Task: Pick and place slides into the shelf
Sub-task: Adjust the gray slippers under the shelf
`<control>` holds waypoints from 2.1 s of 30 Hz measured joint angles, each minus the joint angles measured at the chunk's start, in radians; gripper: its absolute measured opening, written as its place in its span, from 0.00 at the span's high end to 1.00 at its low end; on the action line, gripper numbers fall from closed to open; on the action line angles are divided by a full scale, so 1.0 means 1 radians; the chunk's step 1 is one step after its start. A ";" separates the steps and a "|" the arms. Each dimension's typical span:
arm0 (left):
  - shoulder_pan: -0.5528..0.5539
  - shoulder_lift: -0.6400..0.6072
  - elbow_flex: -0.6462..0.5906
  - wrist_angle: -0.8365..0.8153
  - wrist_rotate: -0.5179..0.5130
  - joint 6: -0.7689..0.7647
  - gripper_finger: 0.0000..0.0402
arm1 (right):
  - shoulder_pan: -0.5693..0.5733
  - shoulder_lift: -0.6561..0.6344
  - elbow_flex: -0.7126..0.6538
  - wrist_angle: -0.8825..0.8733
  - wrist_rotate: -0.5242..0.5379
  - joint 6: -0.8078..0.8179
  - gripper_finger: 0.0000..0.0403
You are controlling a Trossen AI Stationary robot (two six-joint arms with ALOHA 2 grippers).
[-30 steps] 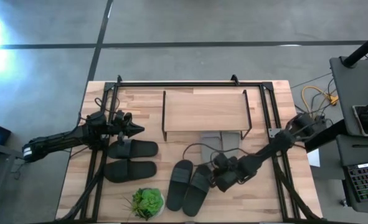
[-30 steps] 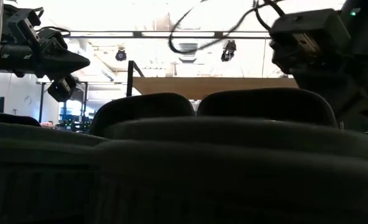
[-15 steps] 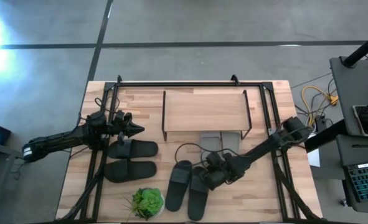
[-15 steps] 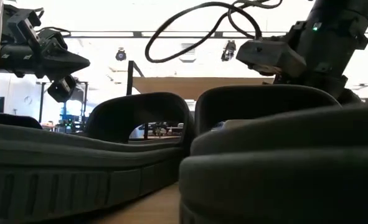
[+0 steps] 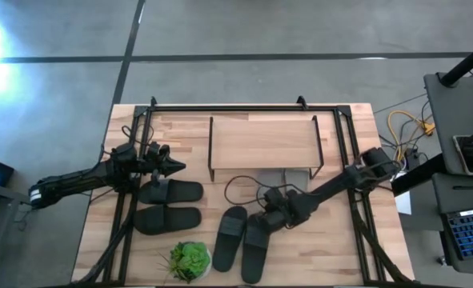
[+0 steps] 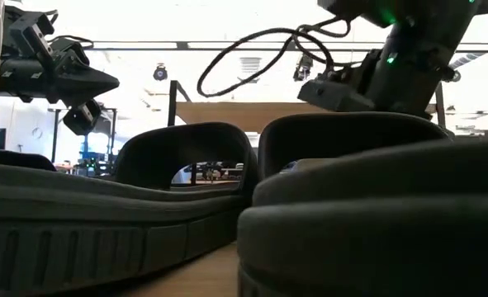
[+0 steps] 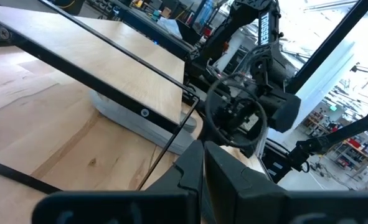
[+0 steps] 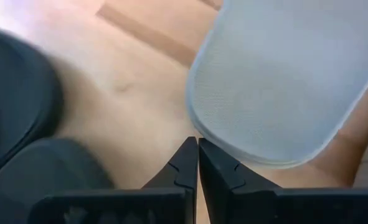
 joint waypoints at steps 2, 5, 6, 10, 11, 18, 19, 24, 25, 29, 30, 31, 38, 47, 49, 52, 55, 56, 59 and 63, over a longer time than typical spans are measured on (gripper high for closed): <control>0.000 -0.001 0.000 0.000 0.000 0.000 1.00 | -0.007 0.000 -0.006 -0.002 -0.007 0.000 0.98; 0.000 0.000 0.000 0.000 0.000 0.000 1.00 | -0.006 -0.007 -0.008 -0.002 -0.009 0.000 0.98; 0.000 0.000 0.000 0.000 0.000 0.000 1.00 | -0.005 -0.013 -0.004 -0.005 -0.012 -0.004 0.98; 0.000 0.000 0.000 0.000 0.000 0.000 1.00 | 0.031 -0.082 0.006 -0.002 -0.015 -0.033 0.98; 0.000 -0.001 0.000 0.000 0.000 0.000 1.00 | 0.043 -0.108 0.005 -0.006 -0.016 -0.033 0.98; 0.000 -0.001 0.000 0.000 0.000 0.000 1.00 | 0.135 -0.288 -0.050 -0.232 -0.008 0.171 0.98; 0.000 -0.001 0.000 0.000 0.000 0.000 1.00 | 0.150 -0.306 -0.068 -0.259 -0.008 0.212 0.98; 0.000 -0.001 0.000 0.001 0.000 0.000 1.00 | 0.225 -0.374 -0.176 -0.278 -0.038 0.418 0.98; 0.000 0.000 0.000 0.001 0.000 0.000 1.00 | 0.237 -0.379 -0.196 -0.272 -0.054 0.449 0.98; 0.000 0.000 0.000 0.000 0.000 0.000 1.00 | 0.269 -0.376 -0.250 -0.189 -0.094 0.498 0.98; 0.000 -0.001 0.000 0.000 0.000 0.000 1.00 | 0.271 -0.374 -0.261 -0.170 -0.098 0.501 0.98; 0.000 -0.001 0.000 0.001 0.000 0.000 1.00 | 0.272 -0.369 -0.271 -0.159 -0.099 0.503 0.98; 0.000 -0.001 0.000 0.000 0.000 0.000 1.00 | 0.243 -0.346 -0.335 -0.152 -0.094 0.525 0.98; 0.000 -0.001 0.000 0.001 0.000 0.000 1.00 | 0.154 -0.345 -0.358 -0.154 -0.020 0.475 0.98; 0.000 0.000 0.000 0.000 0.000 0.000 1.00 | 0.131 -0.345 -0.358 -0.164 0.010 0.475 0.98; 0.000 -0.001 0.000 0.000 0.000 0.000 1.00 | 0.103 -0.345 -0.358 -0.215 0.048 0.506 0.98; 0.000 -0.001 0.000 0.001 0.000 0.000 1.00 | 0.083 -0.345 -0.358 -0.282 0.057 0.537 0.98; 0.000 -0.001 0.000 0.001 0.000 0.000 1.00 | 0.078 -0.345 -0.358 -0.297 0.057 0.537 0.98; 0.000 0.000 0.000 0.000 0.000 0.000 1.00 | 0.073 -0.348 -0.358 -0.304 0.057 0.503 0.98; 0.000 -0.001 0.000 0.000 0.000 0.000 1.00 | 0.080 -0.362 -0.338 -0.273 0.057 0.420 0.98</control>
